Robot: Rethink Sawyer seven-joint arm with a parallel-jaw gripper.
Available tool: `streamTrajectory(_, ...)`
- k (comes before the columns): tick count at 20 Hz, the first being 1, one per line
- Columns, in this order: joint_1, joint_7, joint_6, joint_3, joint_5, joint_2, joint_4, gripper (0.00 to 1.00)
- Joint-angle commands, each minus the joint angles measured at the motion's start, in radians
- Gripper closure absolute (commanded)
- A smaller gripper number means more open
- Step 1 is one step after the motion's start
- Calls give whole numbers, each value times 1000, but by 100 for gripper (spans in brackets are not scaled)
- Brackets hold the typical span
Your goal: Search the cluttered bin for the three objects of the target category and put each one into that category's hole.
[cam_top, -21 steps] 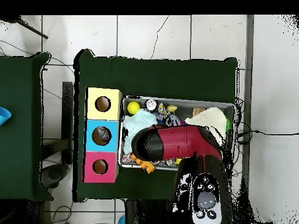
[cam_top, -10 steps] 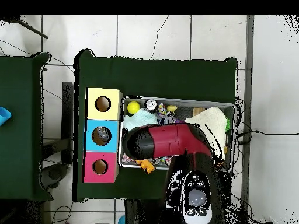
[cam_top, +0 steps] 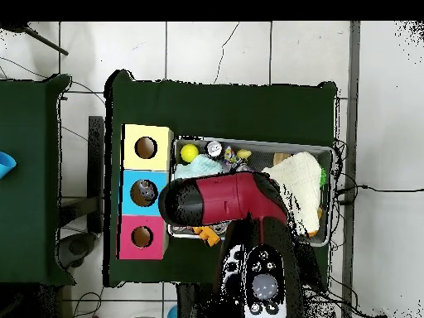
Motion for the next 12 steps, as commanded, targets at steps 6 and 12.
streamTrajectory(6,29,-9,196,77,59,-29,-8,100)
streamTrajectory(12,59,28,241,70,81,-31,-31,100)
